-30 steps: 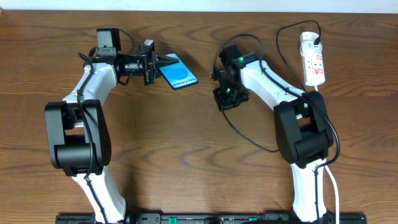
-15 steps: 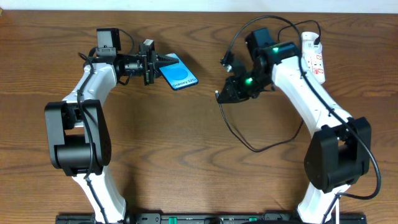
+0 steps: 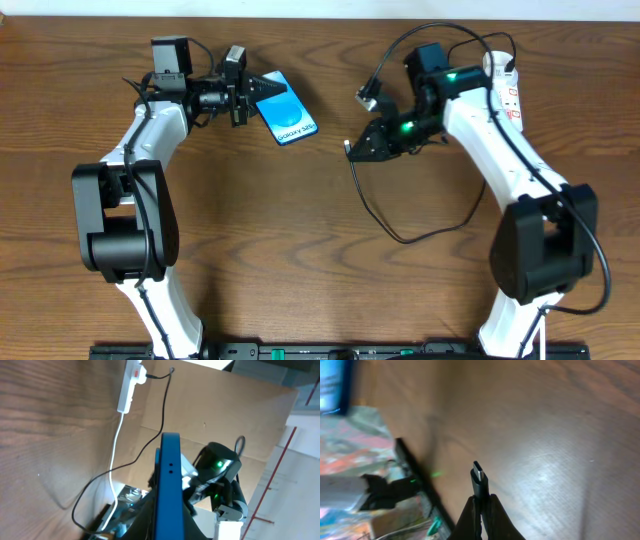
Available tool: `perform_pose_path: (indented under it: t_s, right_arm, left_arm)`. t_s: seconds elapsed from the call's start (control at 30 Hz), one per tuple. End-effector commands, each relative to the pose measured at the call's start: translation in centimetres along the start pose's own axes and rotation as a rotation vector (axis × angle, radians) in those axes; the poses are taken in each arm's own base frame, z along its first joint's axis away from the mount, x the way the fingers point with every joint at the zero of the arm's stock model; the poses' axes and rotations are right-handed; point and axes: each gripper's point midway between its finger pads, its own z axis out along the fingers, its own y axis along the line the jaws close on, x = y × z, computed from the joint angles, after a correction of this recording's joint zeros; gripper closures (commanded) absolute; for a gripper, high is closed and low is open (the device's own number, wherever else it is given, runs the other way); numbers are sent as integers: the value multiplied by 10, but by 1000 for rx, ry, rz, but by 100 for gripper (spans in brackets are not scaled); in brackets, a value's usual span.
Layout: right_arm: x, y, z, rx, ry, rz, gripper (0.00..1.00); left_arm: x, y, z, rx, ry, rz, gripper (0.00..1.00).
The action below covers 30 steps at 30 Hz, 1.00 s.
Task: Plug charger to phone and switch on socket
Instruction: 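Lift the cable plug toward the phone held by the left gripper, then align the USB-C plug under the phone's bottom port with the right gripper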
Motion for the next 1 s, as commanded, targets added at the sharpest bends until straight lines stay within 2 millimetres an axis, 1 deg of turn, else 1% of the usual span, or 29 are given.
perform_pose_path:
  t_s: [0.0, 0.03, 0.13, 0.3, 0.33, 0.4, 0.6, 0.73, 0.9, 0.97]
  right_arm:
    - [11, -36, 33, 187, 79, 128, 99]
    - [11, -49, 39, 275, 85, 165, 99]
    - [15, -70, 53, 448, 101, 200, 99]
    - [27, -94, 71, 695, 126, 248, 99]
    - [31, -97, 78, 735, 132, 255, 99]
    - [32, -97, 86, 742, 139, 252, 99]
    - [32, -101, 95, 751, 131, 275, 99]
    - [39, -109, 104, 758, 159, 286, 99]
    - [51, -120, 122, 767, 216, 276, 99]
    - [52, -121, 124, 768, 224, 269, 99]
  left_arm:
    - [8, -24, -2, 45, 53, 102, 93]
    - [9, -26, -2, 51, 63, 113, 93]
    - [11, -28, -2, 58, 73, 128, 93]
    - [11, -28, -2, 58, 73, 127, 93]
    - [11, -28, -2, 58, 73, 127, 93]
    - [11, -28, -2, 58, 73, 127, 93]
    - [11, -28, -2, 58, 73, 127, 93]
    - [11, -28, -2, 58, 73, 127, 93]
    - [11, -28, -2, 58, 73, 127, 93]
    - [11, -28, -2, 58, 73, 126, 93]
